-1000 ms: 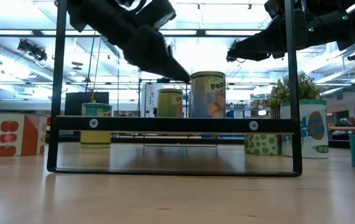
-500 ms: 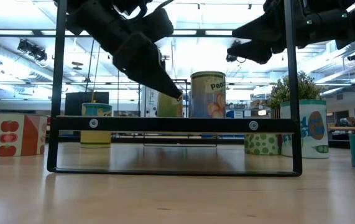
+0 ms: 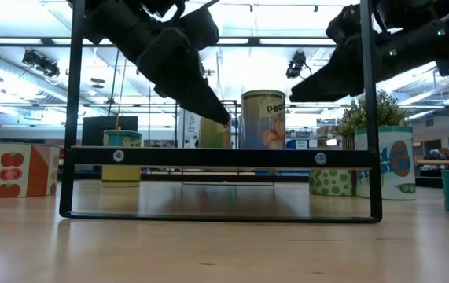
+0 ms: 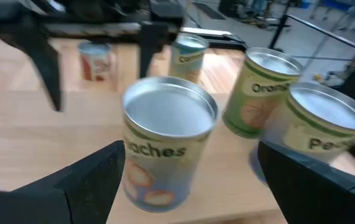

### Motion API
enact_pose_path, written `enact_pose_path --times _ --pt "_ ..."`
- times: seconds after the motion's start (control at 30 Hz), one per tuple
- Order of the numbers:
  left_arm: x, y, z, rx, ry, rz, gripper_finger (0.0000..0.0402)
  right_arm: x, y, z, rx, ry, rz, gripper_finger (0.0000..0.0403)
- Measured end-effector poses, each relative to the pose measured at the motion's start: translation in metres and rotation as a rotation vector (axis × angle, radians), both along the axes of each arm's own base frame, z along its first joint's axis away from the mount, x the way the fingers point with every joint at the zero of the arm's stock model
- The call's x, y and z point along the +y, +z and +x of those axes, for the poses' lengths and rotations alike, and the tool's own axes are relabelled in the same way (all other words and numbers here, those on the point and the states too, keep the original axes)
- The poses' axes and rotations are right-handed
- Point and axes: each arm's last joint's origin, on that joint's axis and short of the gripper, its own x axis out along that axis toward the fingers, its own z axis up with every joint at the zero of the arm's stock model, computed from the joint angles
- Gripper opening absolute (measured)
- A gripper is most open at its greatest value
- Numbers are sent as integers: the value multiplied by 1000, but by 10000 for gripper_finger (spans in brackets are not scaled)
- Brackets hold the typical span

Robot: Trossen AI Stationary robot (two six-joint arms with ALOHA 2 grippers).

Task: Pick and place cans onto a shelf
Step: Put the canned peaches on the shelf

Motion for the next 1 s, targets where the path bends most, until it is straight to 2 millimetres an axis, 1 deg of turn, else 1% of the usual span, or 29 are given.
enact_pose_path --times 0.17,0.23,0.4,0.53,0.7,0.8,1.0 --pt "-1 -4 5 -24 7 -12 380 3 -8 3 26 -58 -35 375" --pt "-1 -4 9 -57 8 -18 380 4 -11 4 32 -52 -36 375" --pt "1 -13 14 -64 19 -23 380 6 -17 12 0 -35 -3 375" --pt "1 -16 17 -82 37 -18 380 7 -25 15 16 -35 -4 375" --pt "1 -16 18 -93 42 -15 380 -1 -29 18 23 -79 -25 375" --pt "1 -16 18 -92 39 -11 380 -7 -28 18 25 -121 -55 375" --pt "4 -16 18 -94 73 21 380 -16 -25 18 19 -151 -90 375"
